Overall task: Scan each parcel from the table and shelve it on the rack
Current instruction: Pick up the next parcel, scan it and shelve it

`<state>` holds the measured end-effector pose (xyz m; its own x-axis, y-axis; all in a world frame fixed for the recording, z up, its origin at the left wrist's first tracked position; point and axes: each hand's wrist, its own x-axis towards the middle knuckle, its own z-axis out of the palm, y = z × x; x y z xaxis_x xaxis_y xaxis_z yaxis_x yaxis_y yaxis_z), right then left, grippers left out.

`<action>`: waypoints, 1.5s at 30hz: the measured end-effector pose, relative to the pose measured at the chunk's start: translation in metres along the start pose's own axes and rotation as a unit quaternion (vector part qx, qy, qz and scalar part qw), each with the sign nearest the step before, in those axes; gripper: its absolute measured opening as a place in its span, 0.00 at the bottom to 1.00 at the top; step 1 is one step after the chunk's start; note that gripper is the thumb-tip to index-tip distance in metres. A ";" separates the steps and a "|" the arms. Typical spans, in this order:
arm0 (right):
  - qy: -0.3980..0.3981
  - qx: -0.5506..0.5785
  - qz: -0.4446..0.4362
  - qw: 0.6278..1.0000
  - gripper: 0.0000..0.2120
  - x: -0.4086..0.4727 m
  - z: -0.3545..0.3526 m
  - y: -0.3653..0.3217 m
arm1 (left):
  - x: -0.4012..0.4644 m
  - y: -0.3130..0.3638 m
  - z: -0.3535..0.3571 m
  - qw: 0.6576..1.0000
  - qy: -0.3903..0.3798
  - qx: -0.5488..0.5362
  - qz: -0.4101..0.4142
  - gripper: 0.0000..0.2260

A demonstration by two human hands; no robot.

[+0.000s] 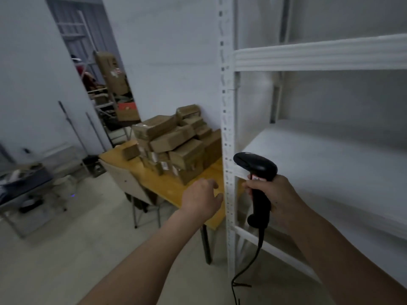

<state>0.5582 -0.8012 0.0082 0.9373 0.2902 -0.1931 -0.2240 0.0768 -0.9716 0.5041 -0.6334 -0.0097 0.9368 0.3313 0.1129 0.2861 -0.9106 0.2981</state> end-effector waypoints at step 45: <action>0.074 0.006 0.104 0.992 0.10 0.379 0.334 0.042 | 0.411 -0.347 0.021 0.996 -0.015 0.073 0.049 0.40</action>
<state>0.8146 -0.3692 -0.0602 0.8995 0.1575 -0.4076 -0.4185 0.0424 -0.9072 0.7941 -0.1867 -0.0863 0.9666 0.2333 0.1064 0.2168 -0.9652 0.1464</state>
